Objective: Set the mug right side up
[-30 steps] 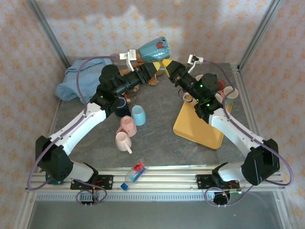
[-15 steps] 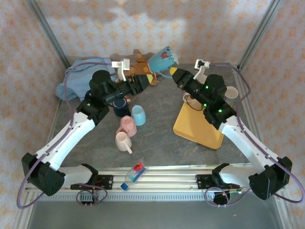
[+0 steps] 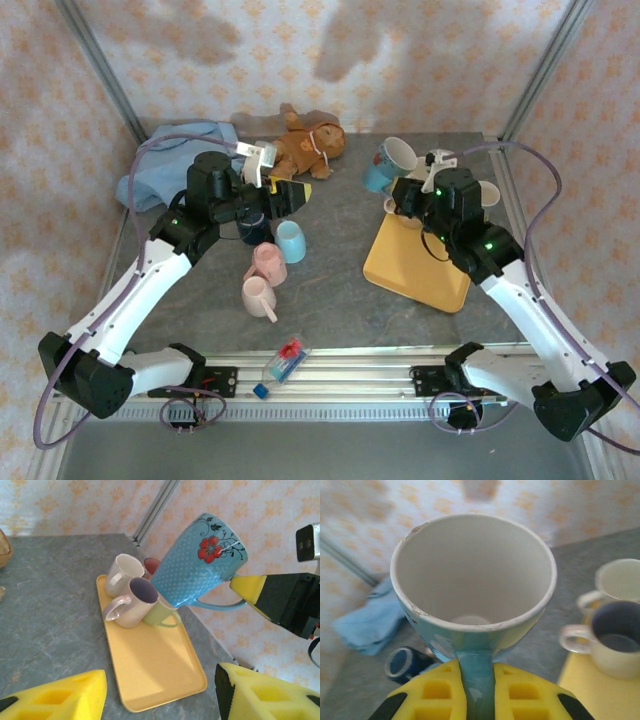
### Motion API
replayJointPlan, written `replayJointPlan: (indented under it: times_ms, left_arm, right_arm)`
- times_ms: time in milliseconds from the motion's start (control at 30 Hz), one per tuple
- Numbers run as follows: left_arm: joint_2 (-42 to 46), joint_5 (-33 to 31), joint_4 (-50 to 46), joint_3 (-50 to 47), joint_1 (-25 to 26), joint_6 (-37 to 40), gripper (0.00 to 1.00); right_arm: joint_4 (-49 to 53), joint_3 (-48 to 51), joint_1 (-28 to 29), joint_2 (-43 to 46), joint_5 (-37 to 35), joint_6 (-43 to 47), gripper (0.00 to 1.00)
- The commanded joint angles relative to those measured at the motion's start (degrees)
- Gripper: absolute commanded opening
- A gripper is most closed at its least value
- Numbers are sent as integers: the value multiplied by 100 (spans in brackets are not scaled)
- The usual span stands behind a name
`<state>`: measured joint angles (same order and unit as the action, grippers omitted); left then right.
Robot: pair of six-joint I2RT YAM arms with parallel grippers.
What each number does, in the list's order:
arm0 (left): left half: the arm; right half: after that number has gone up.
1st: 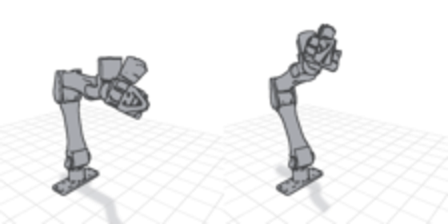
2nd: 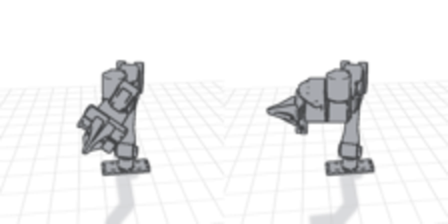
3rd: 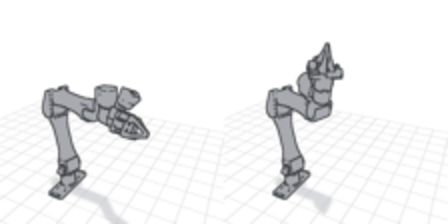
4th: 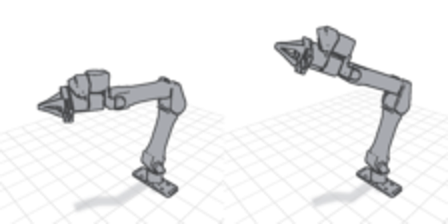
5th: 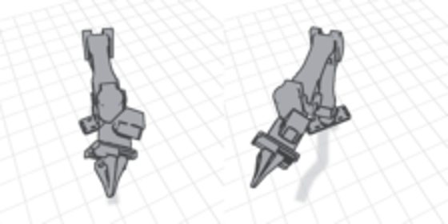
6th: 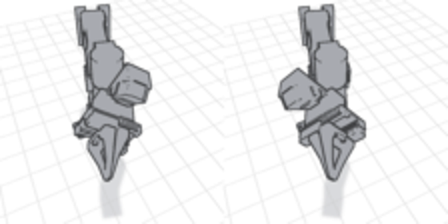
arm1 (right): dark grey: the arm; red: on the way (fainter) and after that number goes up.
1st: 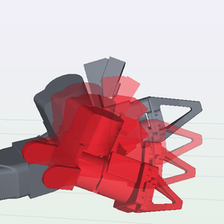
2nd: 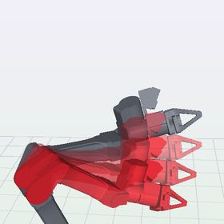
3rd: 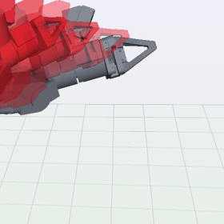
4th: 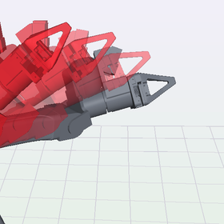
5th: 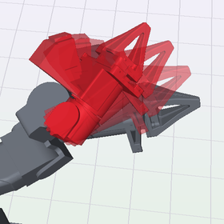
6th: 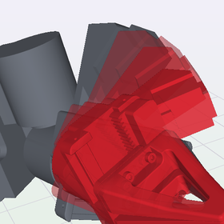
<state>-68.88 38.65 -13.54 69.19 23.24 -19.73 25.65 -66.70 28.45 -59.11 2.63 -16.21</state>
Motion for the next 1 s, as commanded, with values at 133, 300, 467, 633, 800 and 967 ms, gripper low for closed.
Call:
replayJointPlan:
  times_ms: [133,300,467,633,800,967]
  left_arm:
    - [-312,312,-120,275,-13,646,60]
    - [-550,661,111,282,104,1321,62]
    - [-612,732,194,224,381,2034,62]
    - [-778,750,202,209,598,2220,63]
    - [-911,746,388,144,725,2035,62]
    - [-938,532,660,43,760,1941,63]
  right_arm:
    - [1037,155,-43,509,-2098,-191,0]
    - [1726,186,-298,508,-2673,-542,0]
    - [2583,88,-852,454,-2979,-1048,0]
    - [2954,263,-1491,388,-2899,-1262,0]
    - [2526,654,-1901,282,-2540,-908,0]
    - [1909,1125,-2261,139,-2248,-475,0]
